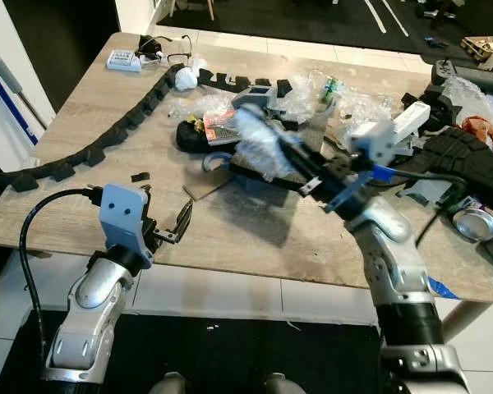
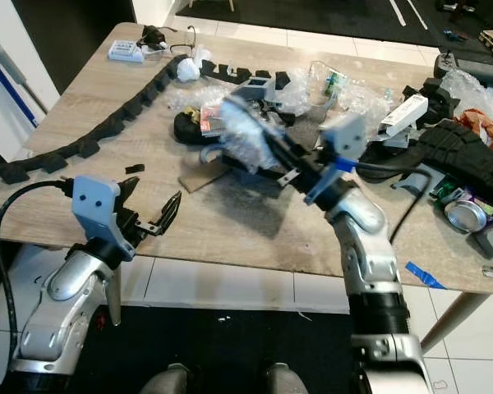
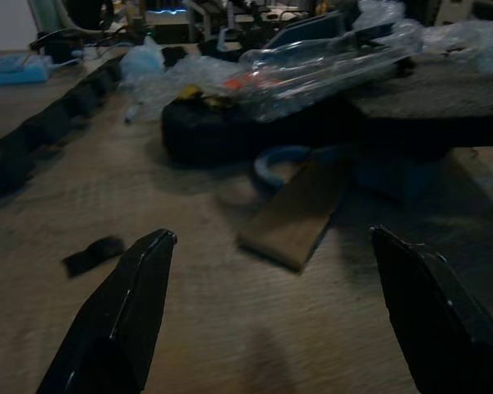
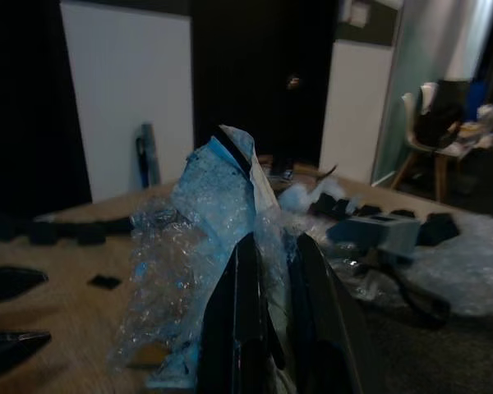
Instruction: Picking trash to rubbish bin
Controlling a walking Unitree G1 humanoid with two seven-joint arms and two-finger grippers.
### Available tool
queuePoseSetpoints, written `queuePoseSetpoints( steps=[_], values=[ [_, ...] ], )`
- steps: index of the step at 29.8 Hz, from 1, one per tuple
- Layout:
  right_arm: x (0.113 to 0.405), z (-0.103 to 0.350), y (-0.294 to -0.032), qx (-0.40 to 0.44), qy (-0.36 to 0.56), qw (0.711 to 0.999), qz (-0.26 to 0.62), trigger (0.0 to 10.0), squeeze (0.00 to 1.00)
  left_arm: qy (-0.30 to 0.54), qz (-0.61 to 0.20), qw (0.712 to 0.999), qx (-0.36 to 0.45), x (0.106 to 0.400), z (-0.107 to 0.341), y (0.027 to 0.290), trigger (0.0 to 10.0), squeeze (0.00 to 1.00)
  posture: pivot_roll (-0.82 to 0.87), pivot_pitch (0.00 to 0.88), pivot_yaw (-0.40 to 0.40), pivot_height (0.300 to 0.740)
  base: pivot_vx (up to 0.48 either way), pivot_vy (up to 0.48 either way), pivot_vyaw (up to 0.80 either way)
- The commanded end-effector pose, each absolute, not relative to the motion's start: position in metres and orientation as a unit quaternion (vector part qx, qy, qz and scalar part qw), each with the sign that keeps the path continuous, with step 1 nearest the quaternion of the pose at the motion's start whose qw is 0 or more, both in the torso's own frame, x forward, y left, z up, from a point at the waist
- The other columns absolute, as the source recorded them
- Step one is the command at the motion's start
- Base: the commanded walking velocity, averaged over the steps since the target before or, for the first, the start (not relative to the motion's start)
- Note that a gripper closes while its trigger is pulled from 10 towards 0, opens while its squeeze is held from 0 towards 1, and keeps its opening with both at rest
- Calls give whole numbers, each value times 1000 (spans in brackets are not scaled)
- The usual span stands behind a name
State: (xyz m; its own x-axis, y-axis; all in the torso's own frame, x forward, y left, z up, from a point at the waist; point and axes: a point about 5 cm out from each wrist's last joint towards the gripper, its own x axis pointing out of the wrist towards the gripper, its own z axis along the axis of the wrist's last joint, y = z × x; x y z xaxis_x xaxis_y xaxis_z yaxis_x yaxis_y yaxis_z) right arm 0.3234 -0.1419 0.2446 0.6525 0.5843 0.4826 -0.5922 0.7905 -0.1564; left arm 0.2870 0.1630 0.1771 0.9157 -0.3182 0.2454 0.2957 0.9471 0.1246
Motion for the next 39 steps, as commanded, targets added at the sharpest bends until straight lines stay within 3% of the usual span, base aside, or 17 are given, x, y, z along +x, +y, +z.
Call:
queuePoseSetpoints(
  steps=[1, 2, 3, 4, 6, 12, 18, 39],
  values=[
    [318, 245, -142, 11, -270, 909, 316, 275, 0, -124, -157, 979, 42, 287, 172, 160, 10000, 0, 6, 155, -33, 740, 0, 0, 0],
    [316, 243, -143, 16, -273, 916, 292, 2549, 0, -124, -152, 980, 41, 288, 172, 159, 10000, 0, 9, 150, -37, 740, 0, 0, 0],
    [316, 243, -143, 16, -273, 916, 292, 2549, 0, -124, -152, 980, 41, 288, 172, 159, 10000, 0, 9, 150, -37, 740, 0, 0, 0],
    [315, 238, -148, 14, -271, 929, 252, 9922, 0, -123, -142, 982, 33, 288, 172, 158, 10000, 0, 11, 148, -41, 740, 0, 0, 0],
    [315, 223, -160, 7, -248, 952, 179, 10000, 0, -124, -121, 985, 24, 288, 173, 158, 10000, 0, 13, 145, -44, 740, 0, 0, 0],
    [304, 208, -169, -25, -242, 961, 130, 10000, 0, -121, -73, 989, 34, 285, 168, 160, 10000, 0, 18, 132, -47, 740, 0, 0, 0],
    [298, 200, -162, -37, -241, 961, 130, 10000, 0, -123, -77, 988, 45, 285, 169, 155, 10000, 0, 14, 129, -46, 740, 0, 0, -284],
    [298, 186, -143, -9, -223, 965, 136, 10000, 0, -132, -80, 987, 51, 284, 172, 140, 10000, 0, 25, 153, -50, 740, 0, 0, -796]
  ],
)
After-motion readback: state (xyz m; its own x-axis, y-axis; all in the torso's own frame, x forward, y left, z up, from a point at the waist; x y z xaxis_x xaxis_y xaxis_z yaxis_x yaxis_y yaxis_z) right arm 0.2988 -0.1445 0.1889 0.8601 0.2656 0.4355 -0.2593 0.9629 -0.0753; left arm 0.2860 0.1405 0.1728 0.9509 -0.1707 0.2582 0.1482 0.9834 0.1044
